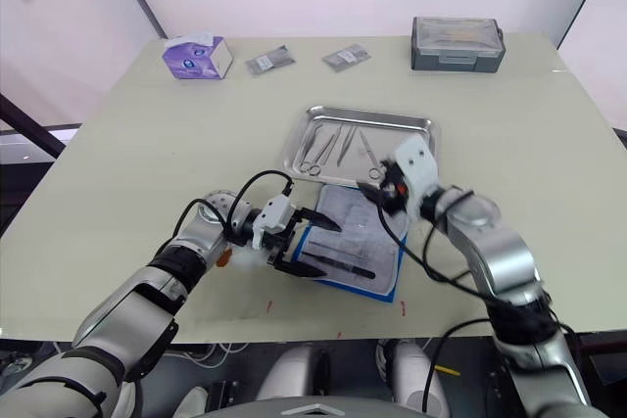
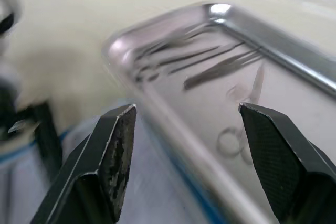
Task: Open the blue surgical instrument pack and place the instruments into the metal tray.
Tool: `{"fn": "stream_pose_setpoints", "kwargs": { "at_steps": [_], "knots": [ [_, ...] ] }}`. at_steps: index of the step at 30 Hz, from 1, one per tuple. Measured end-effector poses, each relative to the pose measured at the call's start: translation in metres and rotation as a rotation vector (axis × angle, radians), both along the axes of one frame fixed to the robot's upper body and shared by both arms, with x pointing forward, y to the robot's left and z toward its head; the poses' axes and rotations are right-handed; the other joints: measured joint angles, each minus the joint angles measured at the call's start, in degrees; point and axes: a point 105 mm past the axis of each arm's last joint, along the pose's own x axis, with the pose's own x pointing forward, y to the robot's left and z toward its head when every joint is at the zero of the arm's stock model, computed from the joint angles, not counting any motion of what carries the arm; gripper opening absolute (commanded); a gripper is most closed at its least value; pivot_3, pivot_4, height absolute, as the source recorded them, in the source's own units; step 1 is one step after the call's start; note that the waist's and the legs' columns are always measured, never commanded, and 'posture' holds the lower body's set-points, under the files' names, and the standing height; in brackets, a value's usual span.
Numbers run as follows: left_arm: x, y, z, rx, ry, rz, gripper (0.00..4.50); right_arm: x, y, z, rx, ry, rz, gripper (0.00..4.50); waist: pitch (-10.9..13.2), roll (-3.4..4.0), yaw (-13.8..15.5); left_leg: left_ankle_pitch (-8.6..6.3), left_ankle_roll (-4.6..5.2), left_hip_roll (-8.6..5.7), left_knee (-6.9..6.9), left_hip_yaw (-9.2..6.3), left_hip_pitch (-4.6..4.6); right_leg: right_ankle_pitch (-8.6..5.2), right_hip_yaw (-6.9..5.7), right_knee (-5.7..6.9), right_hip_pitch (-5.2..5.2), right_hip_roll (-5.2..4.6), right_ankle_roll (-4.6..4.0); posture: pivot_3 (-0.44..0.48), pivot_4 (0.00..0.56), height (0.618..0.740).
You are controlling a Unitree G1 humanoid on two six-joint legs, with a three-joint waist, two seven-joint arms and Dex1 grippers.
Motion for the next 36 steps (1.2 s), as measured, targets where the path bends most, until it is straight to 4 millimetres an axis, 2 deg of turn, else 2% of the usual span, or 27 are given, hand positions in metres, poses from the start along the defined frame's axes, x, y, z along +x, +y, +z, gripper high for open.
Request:
{"fn": "stream_pose_setpoints", "kwargs": {
  "at_steps": [1, 4, 5, 7, 18, 26, 33, 36],
  "knots": [
    [0.0, 0.001, 0.0, 0.002, 0.002, 0.003, 4.5, -0.012, -0.001, -0.006, 0.001, 0.008, 0.045, 3.28, 0.0, -0.01, -0.2, 0.0, 0.0, -0.01, 0.0, 0.03, 0.06, 0.0, 0.09, 0.04, 0.0, 0.04, 0.0, 0.0, 0.15, 0.738],
    [0.0, 0.001, -0.001, 0.003, 0.004, 0.004, 4.5, -0.018, -0.002, -0.007, -0.009, 0.0, 0.075, 3.28, 0.0, 0.0, -0.1, 0.0, 0.0, -0.01, 0.01, -0.02, 0.08, 0.0, 0.12, 0.04, 0.02, 0.08, 0.0, 0.0, 0.15, 0.738],
    [0.0, -0.001, -0.001, 0.0, 0.004, -0.001, 4.5, -0.031, -0.006, -0.013, -0.037, 0.007, 0.129, 3.28, 0.0, -0.02, 0.1, 0.0, 0.0, -0.06, 0.0, -0.14, 0.0, -0.04, 0.16, -0.04, 0.07, 0.12, 0.05, 0.0, 0.15, 0.738],
    [0.0, -0.001, 0.0, 0.0, 0.003, -0.001, 4.5, -0.043, -0.01, -0.026, -0.055, 0.058, 0.164, 3.28, 0.0, -0.06, 0.1, 0.0, 0.0, -0.11, 0.0, -0.14, 0.0, -0.05, 0.29, -0.05, 0.08, 0.13, 0.07, 0.0, 0.15, 0.738],
    [0.0, -0.001, -0.001, 0.013, 0.005, -0.009, 4.5, -0.065, -0.01, -0.042, -0.141, 0.085, 0.29, 3.28, 0.0, -0.08, 0.1, 0.0, 0.0, -0.16, 0.02, -0.15, 0.04, -0.06, 0.47, -0.01, 0.09, 0.19, 0.09, 0.0, 0.15, 0.738],
    [0.0, -0.001, -0.001, 0.016, 0.006, -0.009, 4.5, -0.061, -0.008, -0.042, -0.151, 0.06, 0.272, 3.28, 0.0, -0.08, 0.2, 0.0, 0.0, -0.16, 0.02, -0.15, 0.05, -0.06, 0.48, 0.01, 0.09, 0.2, 0.09, 0.0, 0.15, 0.738],
    [0.0, -0.001, -0.001, 0.018, 0.005, -0.012, 4.5, -0.045, -0.008, -0.05, -0.202, 0.043, 0.204, 3.28, 0.0, -0.09, 0.2, 0.0, 0.0, -0.16, 0.02, -0.14, 0.05, -0.06, 0.49, 0.01, 0.08, 0.2, 0.09, 0.0, 0.15, 0.738],
    [0.0, -0.001, -0.001, 0.019, 0.005, -0.014, 4.5, -0.043, 0.0, -0.053, -0.212, 0.046, 0.211, 3.28, 0.0, -0.08, 0.2, 0.0, 0.0, -0.16, 0.02, -0.15, 0.05, -0.06, 0.49, 0.01, 0.08, 0.2, 0.09, 0.0, 0.15, 0.738]
  ]
}}
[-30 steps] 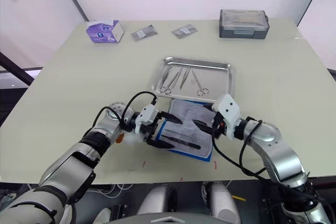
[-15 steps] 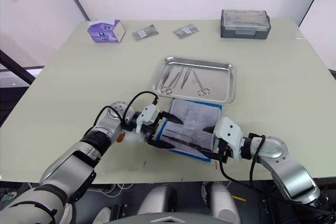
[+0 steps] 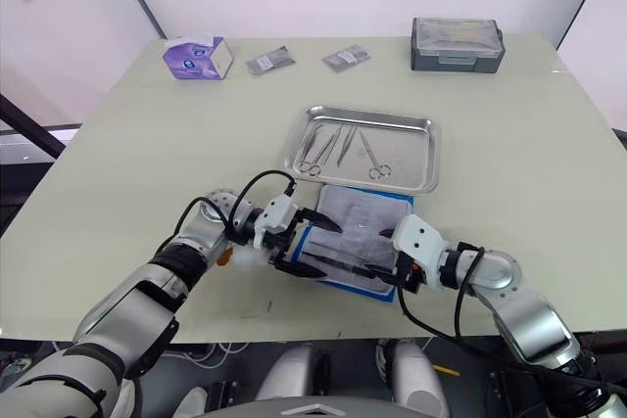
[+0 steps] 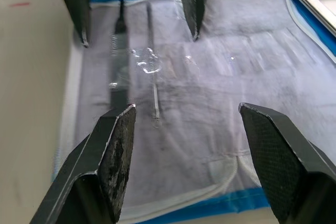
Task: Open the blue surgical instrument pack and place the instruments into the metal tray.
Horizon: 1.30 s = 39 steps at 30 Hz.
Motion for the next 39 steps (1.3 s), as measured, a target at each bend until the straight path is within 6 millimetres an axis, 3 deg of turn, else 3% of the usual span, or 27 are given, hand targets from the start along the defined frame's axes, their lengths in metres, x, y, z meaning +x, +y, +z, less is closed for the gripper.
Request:
{"fn": "stream_pose_setpoints", "kwargs": {
  "at_steps": [3, 6, 9, 11, 28, 29, 30, 39],
  "knots": [
    [0.0, 0.0, 0.0, 0.002, -0.001, -0.002, 4.5, 0.004, 0.002, -0.005, 0.006, 0.017, -0.017, 3.28, 0.0, -0.03, 0.0, 0.0, 0.0, 0.0, 0.0, 0.0, 0.0, 0.0, 0.0, 0.0, 0.0, 0.0, 0.0, 0.0, 0.15, 0.738],
    [0.0, 0.0, 0.0, 0.003, -0.002, -0.003, 4.5, 0.005, 0.003, -0.008, 0.018, 0.025, -0.018, 2.44, 0.0, -0.02, 0.0, 0.0, 0.0, 0.0, 0.0, 0.0, 0.0, 0.0, 0.0, 0.0, 0.0, 0.0, 0.0, 0.0, 0.15, 0.738],
    [0.0, 0.0, 0.001, 0.004, -0.003, -0.004, 4.5, 0.004, 0.005, -0.009, 0.044, 0.033, -0.01, 1.2, 0.0, -0.03, 0.0, 0.0, 0.0, 0.0, 0.0, 0.0, 0.0, 0.0, 0.0, 0.0, 0.0, 0.0, 0.0, 0.0, 0.15, 0.738],
    [0.0, 0.0, 0.001, 0.005, -0.003, -0.004, 4.5, 0.003, 0.006, -0.013, 0.081, 0.043, -0.009, 0.81, 0.0, -0.03, 0.0, 0.0, 0.0, 0.0, 0.0, 0.01, 0.0, 0.0, 0.0, 0.0, 0.01, 0.0, 0.0, 0.0, 0.15, 0.738],
    [0.001, 0.001, 0.001, 0.008, -0.005, -0.003, 4.5, -0.002, 0.002, -0.02, 0.093, 0.013, 0.058, 0.81, -0.1, -0.08, 0.0, 0.0, 0.0, 0.0, 0.0, -0.01, 0.08, 0.0, 0.01, 0.0, 0.08, 0.01, 0.0, 0.0, 0.15, 0.738],
    [0.001, 0.001, 0.001, 0.008, -0.005, -0.003, 4.5, -0.002, 0.002, -0.02, 0.09, 0.012, 0.062, 0.28, -0.1, -0.08, 0.0, 0.0, 0.0, 0.0, 0.0, -0.02, 0.09, 0.0, 0.01, 0.0, 0.09, 0.02, 0.0, 0.0, 0.15, 0.738],
    [0.001, 0.001, 0.001, 0.008, -0.006, -0.003, 4.5, -0.003, 0.004, -0.02, 0.087, 0.016, 0.074, 0.06, -0.1, -0.08, 0.0, 0.0, 0.0, 0.0, 0.0, -0.03, 0.12, 0.0, 0.01, 0.0, 0.12, 0.02, 0.0, 0.0, 0.15, 0.738],
    [0.001, 0.001, 0.001, 0.009, -0.005, -0.003, 4.5, -0.003, 0.005, -0.02, 0.079, 0.018, 0.085, 0.06, -0.1, -0.08, -0.1, 0.0, 0.0, 0.0, 0.0, -0.05, 0.15, 0.0, 0.01, 0.0, 0.16, 0.03, 0.0, 0.0, 0.15, 0.738]
  ]
}}
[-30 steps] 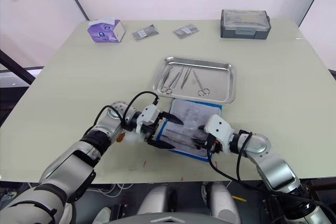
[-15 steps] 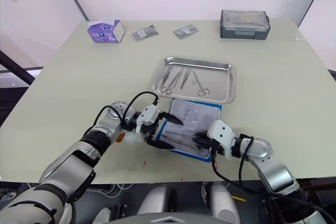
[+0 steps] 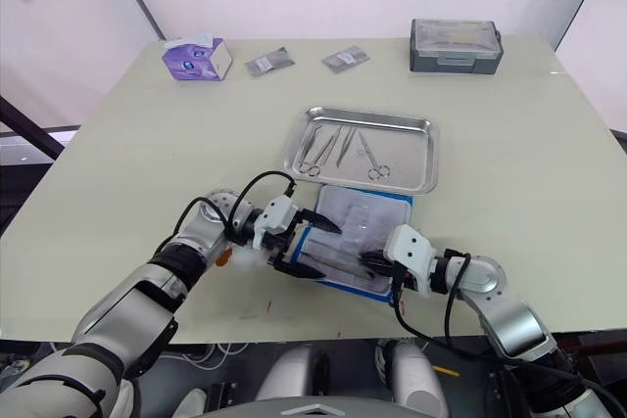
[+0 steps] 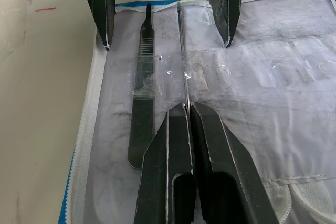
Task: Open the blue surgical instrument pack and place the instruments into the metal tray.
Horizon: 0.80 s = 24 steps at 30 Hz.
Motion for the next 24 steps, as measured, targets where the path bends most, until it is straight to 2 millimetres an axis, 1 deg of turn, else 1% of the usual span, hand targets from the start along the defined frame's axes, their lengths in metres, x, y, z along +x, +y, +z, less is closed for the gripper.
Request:
{"fn": "stream_pose_setpoints", "kwargs": {
  "at_steps": [7, 18, 24],
  "knots": [
    [0.0, 0.0, -0.001, -0.001, 0.002, 0.0, 4.5, 0.0, -0.004, 0.004, -0.038, -0.004, 0.016, 0.06, 0.0, 0.0, 0.0, 0.0, 0.0, 0.0, 0.0, 0.0, -0.01, 0.0, 0.0, 0.0, 0.0, 0.0, 0.0, 0.0, 0.15, 0.738],
    [-0.001, -0.001, -0.001, -0.003, 0.005, -0.001, 4.5, 0.0, -0.006, 0.005, -0.051, -0.009, 0.021, 0.06, 0.0, -0.01, 0.1, 0.0, 0.0, -0.01, 0.0, 0.0, -0.01, 0.0, 0.0, -0.01, 0.0, -0.01, 0.0, 0.0, 0.15, 0.738],
    [-0.001, -0.001, -0.002, -0.003, 0.006, -0.001, 4.5, -0.001, -0.013, 0.008, -0.116, -0.053, 0.038, 0.06, 0.0, -0.01, 0.1, 0.0, 0.0, -0.02, 0.0, 0.0, -0.01, 0.0, 0.0, -0.02, 0.0, -0.01, 0.0, 0.0, 0.15, 0.738]
  ]
}}
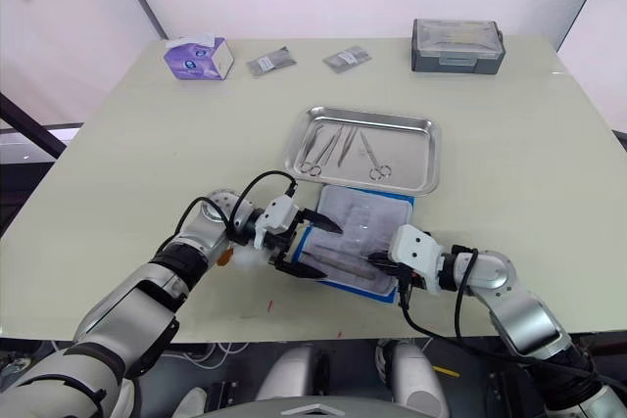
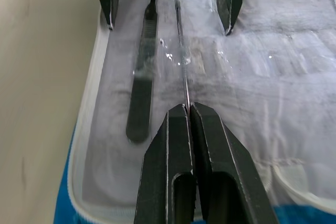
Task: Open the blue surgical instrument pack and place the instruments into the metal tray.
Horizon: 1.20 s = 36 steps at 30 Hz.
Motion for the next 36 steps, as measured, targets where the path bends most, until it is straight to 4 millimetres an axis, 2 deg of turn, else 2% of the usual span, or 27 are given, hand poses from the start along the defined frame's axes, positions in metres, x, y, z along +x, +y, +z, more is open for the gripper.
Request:
{"fn": "stream_pose_setpoints", "kwargs": {
  "at_steps": [10, 21, 36],
  "knots": [
    [0.0, 0.0, 0.0, 0.0, 0.0, 0.0, 4.5, -0.002, -0.008, 0.006, -0.085, -0.075, 0.037, 0.06, 0.0, -0.01, 0.1, 0.0, 0.0, 0.0, 0.0, 0.0, -0.01, 0.0, 0.0, 0.0, 0.0, 0.0, 0.0, 0.0, 0.15, 0.738],
    [0.0, 0.0, 0.0, -0.001, -0.002, -0.002, 4.5, -0.001, -0.006, 0.018, -0.017, -0.106, 0.033, 0.06, 0.0, -0.02, 0.1, 0.0, 0.0, 0.0, 0.0, 0.0, -0.01, 0.0, 0.0, 0.0, 0.0, 0.0, 0.0, 0.0, 0.15, 0.738],
    [0.0, -0.001, 0.0, 0.001, -0.003, -0.004, 4.5, -0.006, -0.024, 0.02, -0.086, -0.117, 0.039, 0.06, 0.0, -0.02, 0.2, 0.0, 0.0, -0.01, 0.0, 0.0, -0.01, 0.0, 0.0, -0.01, 0.0, 0.0, 0.0, 0.0, 0.15, 0.738]
  ]
}}
